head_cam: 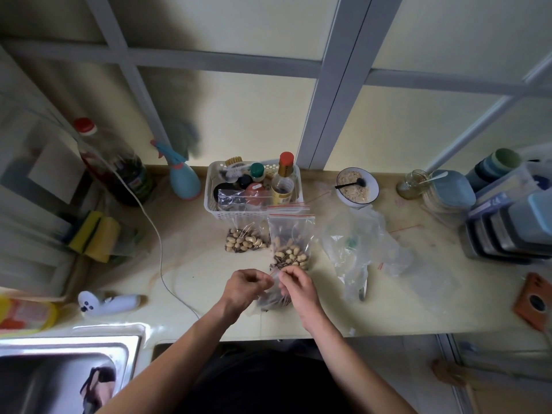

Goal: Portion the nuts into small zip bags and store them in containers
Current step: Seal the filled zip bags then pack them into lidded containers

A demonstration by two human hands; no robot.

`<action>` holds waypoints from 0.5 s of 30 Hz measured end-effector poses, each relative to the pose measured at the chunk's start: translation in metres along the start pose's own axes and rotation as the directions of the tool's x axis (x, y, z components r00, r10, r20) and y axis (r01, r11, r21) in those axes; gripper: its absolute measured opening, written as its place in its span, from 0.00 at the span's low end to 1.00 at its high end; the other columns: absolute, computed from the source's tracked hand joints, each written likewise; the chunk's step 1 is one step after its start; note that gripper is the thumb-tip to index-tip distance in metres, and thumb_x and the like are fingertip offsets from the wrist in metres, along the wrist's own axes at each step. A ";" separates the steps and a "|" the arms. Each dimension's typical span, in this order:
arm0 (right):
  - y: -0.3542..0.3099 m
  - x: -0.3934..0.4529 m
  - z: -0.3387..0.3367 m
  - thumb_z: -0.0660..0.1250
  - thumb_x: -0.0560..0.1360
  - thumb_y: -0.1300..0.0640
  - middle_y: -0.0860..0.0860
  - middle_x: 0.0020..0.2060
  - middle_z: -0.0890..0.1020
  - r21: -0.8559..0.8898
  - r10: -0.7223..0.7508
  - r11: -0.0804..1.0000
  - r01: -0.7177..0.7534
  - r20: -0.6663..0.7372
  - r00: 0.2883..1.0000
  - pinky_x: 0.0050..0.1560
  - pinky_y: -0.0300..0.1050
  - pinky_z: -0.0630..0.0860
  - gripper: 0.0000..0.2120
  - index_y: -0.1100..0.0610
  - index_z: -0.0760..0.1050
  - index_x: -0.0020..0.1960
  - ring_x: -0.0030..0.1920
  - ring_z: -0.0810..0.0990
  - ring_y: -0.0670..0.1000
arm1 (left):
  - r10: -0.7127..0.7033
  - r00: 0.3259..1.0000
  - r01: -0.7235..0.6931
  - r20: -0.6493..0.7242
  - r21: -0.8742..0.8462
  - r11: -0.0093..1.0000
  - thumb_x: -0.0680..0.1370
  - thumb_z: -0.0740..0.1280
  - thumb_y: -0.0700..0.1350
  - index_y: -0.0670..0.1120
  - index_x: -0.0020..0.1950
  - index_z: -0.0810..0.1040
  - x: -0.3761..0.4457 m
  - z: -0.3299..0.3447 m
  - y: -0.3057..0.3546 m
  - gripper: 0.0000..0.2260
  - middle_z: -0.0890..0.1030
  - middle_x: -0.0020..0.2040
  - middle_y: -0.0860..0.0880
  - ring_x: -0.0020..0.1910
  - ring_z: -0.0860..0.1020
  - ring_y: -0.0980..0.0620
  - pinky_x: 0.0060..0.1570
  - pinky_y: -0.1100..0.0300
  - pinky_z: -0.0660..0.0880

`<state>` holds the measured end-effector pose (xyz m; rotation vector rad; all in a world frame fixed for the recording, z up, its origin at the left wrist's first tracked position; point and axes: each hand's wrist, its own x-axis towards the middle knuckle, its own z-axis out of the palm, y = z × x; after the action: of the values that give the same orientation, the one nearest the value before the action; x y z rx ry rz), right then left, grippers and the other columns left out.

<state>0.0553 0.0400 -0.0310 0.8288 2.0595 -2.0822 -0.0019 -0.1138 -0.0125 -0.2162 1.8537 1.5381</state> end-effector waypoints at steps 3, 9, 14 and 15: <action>-0.002 0.001 0.001 0.66 0.81 0.64 0.49 0.28 0.75 -0.032 -0.013 0.999 0.013 -0.002 1.000 0.34 0.37 0.72 0.05 0.63 0.78 0.47 0.30 0.72 0.46 | -0.012 1.000 0.012 0.000 0.022 1.000 0.76 0.73 0.38 0.40 0.45 0.84 0.000 0.000 0.001 0.02 0.82 0.36 0.47 0.35 0.79 0.50 0.33 0.67 0.74; -0.004 0.004 0.007 0.66 0.81 0.63 0.45 0.27 0.75 -0.083 -0.009 0.996 0.010 0.016 1.000 0.35 0.37 0.71 0.06 0.61 0.78 0.45 0.30 0.71 0.44 | -0.016 1.000 0.017 -0.013 0.069 0.997 0.75 0.74 0.42 0.42 0.41 0.83 0.004 0.000 0.001 0.05 0.83 0.35 0.49 0.35 0.80 0.52 0.36 0.64 0.75; -0.001 0.009 0.008 0.66 0.80 0.61 0.47 0.29 0.75 -0.154 -0.036 0.987 0.041 0.038 0.999 0.37 0.43 0.71 0.05 0.59 0.78 0.46 0.32 0.72 0.47 | -0.024 0.999 0.027 -0.034 0.093 0.995 0.74 0.74 0.43 0.40 0.42 0.83 0.006 0.002 0.003 0.06 0.82 0.34 0.49 0.36 0.80 0.52 0.40 0.59 0.75; -0.001 0.010 0.008 0.66 0.80 0.61 0.47 0.30 0.76 -0.163 -0.047 0.985 0.054 0.047 0.998 0.37 0.45 0.71 0.05 0.58 0.78 0.45 0.32 0.72 0.48 | -0.019 0.999 0.022 -0.036 0.092 0.996 0.74 0.73 0.43 0.42 0.41 0.82 0.006 0.003 0.003 0.06 0.82 0.34 0.49 0.36 0.80 0.52 0.41 0.57 0.75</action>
<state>0.0443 0.0356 -0.0345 0.7080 2.2146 -1.9034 -0.0072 -0.1081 -0.0138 -0.2196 1.9390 1.4393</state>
